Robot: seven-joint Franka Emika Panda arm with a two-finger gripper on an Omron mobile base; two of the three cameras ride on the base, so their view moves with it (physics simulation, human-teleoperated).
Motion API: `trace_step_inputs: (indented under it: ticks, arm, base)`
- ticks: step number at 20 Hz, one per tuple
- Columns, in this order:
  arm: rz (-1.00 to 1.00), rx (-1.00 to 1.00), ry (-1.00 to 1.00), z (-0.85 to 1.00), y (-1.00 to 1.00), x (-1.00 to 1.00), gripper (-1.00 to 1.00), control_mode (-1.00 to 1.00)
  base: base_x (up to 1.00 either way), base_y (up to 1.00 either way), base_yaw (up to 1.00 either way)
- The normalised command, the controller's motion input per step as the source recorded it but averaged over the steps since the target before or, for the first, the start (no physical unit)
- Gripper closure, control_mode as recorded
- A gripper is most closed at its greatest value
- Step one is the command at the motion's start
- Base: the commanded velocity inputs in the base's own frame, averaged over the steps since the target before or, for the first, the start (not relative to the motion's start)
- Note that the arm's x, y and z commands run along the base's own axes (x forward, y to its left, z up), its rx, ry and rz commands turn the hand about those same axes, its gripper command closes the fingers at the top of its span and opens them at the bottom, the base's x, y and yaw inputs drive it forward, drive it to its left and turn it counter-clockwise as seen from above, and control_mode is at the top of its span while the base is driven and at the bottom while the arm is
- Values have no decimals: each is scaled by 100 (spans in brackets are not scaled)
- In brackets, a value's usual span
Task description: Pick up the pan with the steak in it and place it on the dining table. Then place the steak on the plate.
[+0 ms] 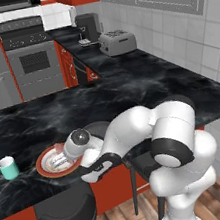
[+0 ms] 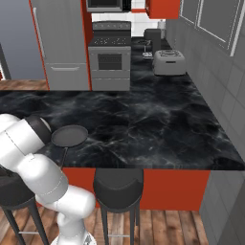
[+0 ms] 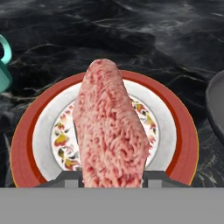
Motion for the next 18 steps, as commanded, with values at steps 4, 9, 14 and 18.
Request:
trace_step_inputs:
  ticks: [4,9,14,18]
  arm:
    - [0,0,-2,-6,0,0,100,-100]
    - [0,0,-2,-4,0,0,-100,-100]
    - [0,0,0,0,0,2,-100,-100]
    - [-1,0,1,15,0,7,-100,-100]
  base:
    - [0,0,0]
    - [0,0,0]
    - [0,0,0]
    - [0,0,0]
